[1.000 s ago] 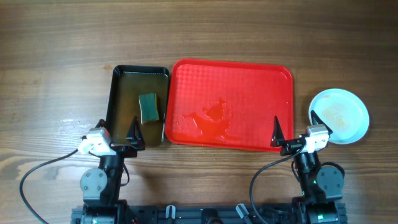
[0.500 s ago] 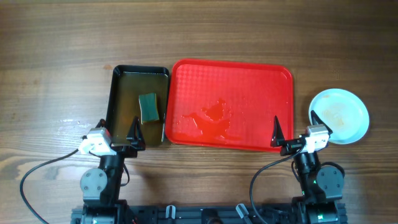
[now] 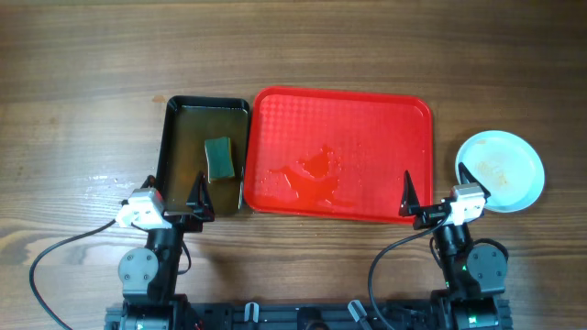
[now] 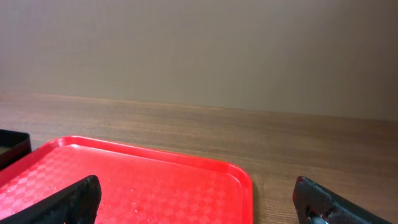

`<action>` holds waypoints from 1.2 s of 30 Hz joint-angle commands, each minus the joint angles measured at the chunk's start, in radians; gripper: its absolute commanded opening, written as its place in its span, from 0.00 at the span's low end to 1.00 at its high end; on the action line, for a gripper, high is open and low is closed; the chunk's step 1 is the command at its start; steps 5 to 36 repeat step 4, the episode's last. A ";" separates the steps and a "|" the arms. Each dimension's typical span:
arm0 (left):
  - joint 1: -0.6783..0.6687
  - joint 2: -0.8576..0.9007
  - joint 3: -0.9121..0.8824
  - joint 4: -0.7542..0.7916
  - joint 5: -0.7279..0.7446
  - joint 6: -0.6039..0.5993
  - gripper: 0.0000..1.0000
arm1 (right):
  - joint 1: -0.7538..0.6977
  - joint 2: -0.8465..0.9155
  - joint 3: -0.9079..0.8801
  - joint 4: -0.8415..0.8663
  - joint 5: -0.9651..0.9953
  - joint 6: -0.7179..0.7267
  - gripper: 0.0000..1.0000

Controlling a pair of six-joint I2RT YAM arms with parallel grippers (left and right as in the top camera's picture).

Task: Clean dirty plates on tray and stack at the side

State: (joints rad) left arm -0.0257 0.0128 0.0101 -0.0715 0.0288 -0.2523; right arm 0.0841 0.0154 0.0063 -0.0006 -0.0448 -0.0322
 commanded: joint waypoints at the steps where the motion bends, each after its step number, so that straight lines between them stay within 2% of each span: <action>1: 0.006 -0.008 -0.005 -0.004 0.019 0.006 1.00 | -0.004 -0.008 -0.001 0.002 -0.015 -0.018 0.99; 36: 0.006 -0.008 -0.005 -0.004 0.019 0.006 1.00 | -0.004 -0.008 -0.001 0.002 -0.015 -0.018 0.99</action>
